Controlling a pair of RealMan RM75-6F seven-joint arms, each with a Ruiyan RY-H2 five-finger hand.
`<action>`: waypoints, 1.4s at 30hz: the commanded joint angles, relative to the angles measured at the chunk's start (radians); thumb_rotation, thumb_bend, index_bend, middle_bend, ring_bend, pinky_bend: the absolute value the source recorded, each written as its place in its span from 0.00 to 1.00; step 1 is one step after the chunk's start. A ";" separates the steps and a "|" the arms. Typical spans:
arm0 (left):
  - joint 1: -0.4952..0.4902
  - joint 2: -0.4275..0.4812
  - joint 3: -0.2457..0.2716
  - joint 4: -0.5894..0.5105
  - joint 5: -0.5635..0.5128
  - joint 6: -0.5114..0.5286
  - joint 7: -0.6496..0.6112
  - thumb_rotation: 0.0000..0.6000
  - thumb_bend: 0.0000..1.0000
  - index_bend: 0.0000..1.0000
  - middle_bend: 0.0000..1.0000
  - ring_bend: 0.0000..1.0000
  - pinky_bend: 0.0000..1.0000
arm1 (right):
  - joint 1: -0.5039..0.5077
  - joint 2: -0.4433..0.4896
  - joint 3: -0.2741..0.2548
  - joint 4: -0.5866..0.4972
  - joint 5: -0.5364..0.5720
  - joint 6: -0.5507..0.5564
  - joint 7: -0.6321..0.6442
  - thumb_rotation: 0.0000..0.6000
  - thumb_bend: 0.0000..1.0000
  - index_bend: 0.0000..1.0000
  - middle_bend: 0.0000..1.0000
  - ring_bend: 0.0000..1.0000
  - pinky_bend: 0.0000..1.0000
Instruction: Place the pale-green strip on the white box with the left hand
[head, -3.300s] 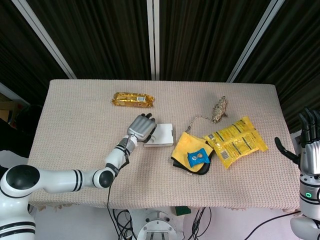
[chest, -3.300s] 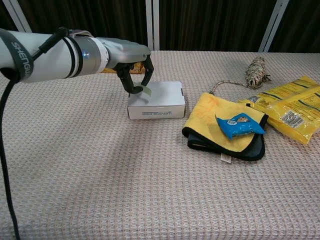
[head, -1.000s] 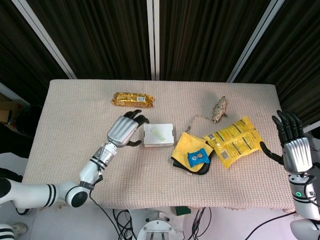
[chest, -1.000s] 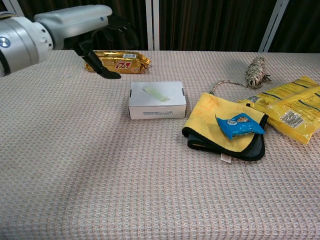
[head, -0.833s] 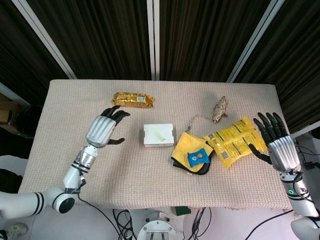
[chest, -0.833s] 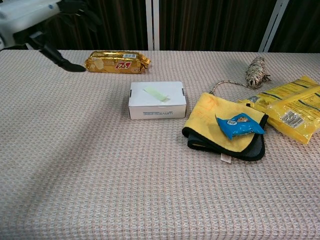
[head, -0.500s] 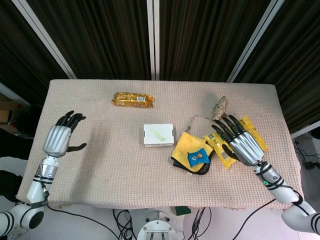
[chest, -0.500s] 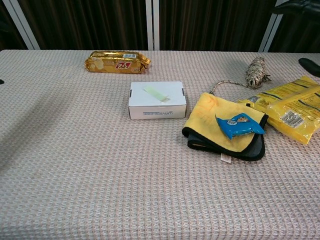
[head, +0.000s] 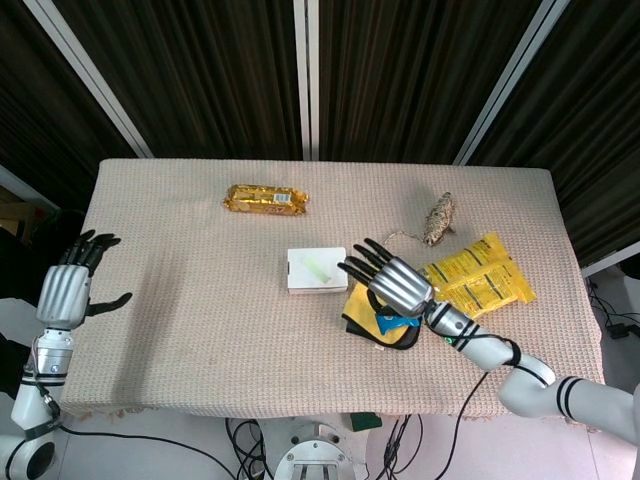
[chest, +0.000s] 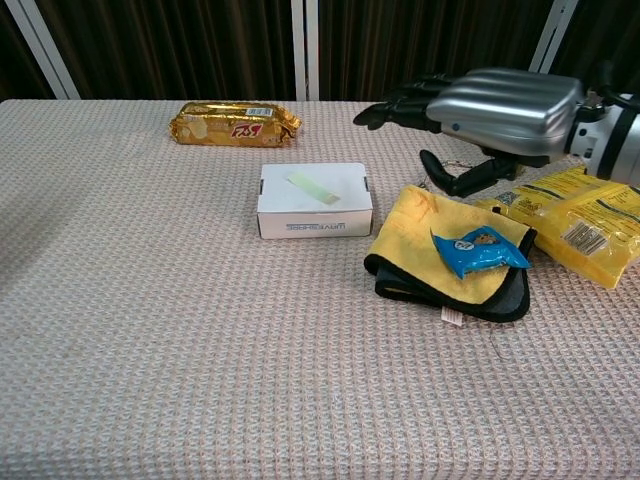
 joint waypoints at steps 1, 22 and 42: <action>0.009 0.000 -0.011 0.006 0.002 -0.009 -0.009 1.00 0.05 0.19 0.17 0.07 0.19 | 0.029 -0.034 0.000 0.014 0.021 -0.039 -0.002 0.56 0.80 0.00 0.10 0.00 0.00; 0.051 -0.008 -0.063 0.050 0.031 -0.076 -0.044 1.00 0.05 0.19 0.17 0.07 0.19 | 0.094 -0.127 -0.041 0.090 0.054 -0.079 0.017 0.57 0.80 0.00 0.10 0.00 0.00; 0.069 -0.006 -0.089 0.046 0.046 -0.115 -0.035 1.00 0.05 0.19 0.17 0.07 0.19 | 0.104 -0.156 -0.077 0.128 0.067 -0.072 0.013 0.57 0.80 0.00 0.16 0.00 0.00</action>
